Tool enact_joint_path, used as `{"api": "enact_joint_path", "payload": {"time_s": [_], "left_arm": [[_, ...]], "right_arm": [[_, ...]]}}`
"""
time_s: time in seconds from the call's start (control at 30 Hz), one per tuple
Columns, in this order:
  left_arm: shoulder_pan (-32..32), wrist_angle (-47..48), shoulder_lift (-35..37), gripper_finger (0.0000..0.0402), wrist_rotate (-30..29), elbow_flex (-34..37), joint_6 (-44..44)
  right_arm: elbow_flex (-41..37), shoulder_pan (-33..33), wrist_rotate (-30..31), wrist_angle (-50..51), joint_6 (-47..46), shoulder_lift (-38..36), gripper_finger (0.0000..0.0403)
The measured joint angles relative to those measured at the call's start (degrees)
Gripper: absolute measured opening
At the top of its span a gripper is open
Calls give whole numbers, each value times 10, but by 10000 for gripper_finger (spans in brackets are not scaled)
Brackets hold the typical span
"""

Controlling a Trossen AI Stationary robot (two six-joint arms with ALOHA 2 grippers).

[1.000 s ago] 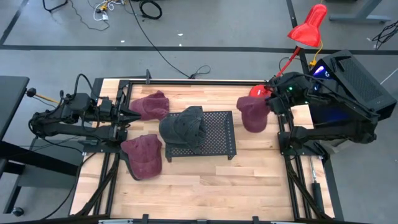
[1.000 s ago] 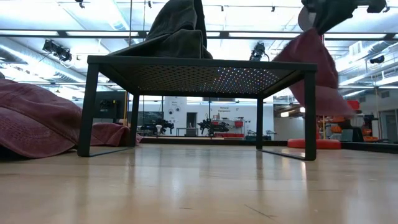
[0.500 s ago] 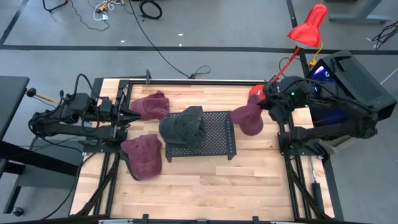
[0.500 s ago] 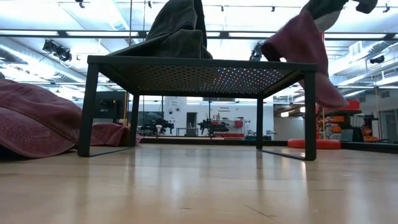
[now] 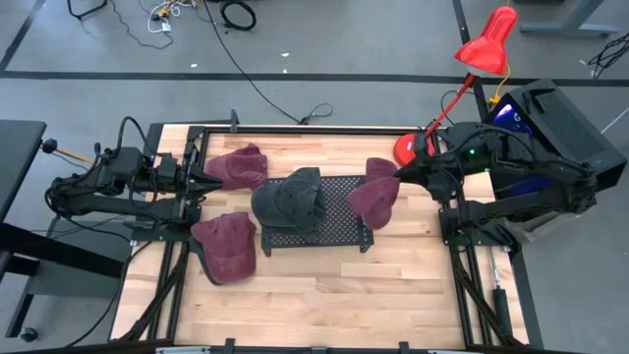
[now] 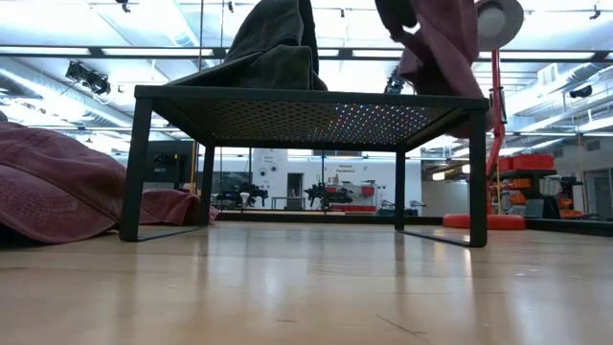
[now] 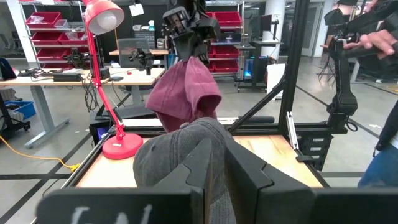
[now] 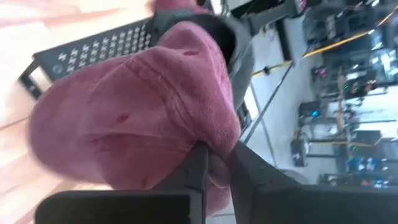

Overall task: Pick & Place hat
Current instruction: Put the right red cap on the shelf

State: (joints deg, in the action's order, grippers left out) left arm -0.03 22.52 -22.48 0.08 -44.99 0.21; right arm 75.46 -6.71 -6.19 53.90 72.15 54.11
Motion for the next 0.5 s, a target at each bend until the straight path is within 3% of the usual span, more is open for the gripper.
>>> {"api": "enact_joint_path", "payload": {"time_s": [0.37,0.5], "left_arm": [[0,0,0,48,0,0,0],[0,0,0,48,0,0,0]], "right_arm": [[0,2,-115,-84,-26,11,36],[0,2,-129,-84,-27,27,36]]}}
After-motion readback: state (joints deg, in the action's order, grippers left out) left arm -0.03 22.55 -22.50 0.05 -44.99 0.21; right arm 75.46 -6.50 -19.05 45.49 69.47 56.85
